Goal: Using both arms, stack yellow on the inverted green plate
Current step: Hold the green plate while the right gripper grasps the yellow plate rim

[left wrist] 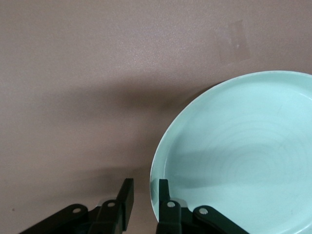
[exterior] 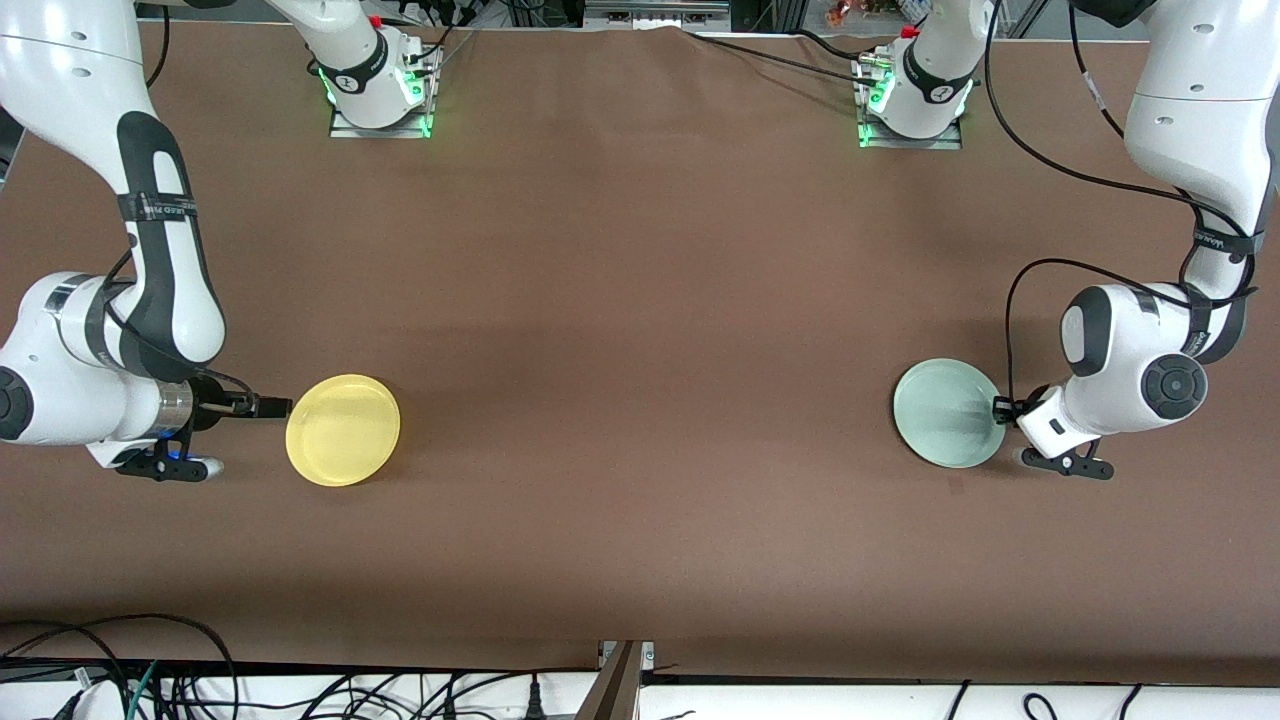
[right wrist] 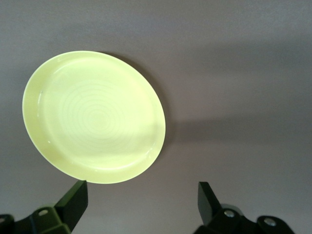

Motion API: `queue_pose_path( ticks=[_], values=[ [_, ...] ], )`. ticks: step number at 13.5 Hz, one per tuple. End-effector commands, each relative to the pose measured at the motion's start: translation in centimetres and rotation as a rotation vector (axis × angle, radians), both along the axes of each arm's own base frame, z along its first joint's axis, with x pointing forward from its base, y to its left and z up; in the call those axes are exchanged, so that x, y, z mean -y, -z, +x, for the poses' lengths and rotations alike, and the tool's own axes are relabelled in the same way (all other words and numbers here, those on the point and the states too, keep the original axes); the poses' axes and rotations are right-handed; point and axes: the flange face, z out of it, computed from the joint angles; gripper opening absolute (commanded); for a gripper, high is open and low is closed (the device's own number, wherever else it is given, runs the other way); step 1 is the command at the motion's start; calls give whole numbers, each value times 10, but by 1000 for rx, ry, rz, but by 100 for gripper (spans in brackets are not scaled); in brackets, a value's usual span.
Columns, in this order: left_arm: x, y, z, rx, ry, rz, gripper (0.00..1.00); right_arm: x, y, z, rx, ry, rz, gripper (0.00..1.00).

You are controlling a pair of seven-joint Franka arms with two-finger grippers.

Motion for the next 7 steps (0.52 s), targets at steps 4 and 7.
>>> queue_pose_path(
  ticks=[4, 7],
  values=[
    [2, 0, 0, -11, 20, 4, 22, 4, 41, -8, 29, 39, 44, 100],
    [2, 3, 0, -14, 19, 2, 20, 4, 55, -10, 50, 26, 42, 100]
  ],
)
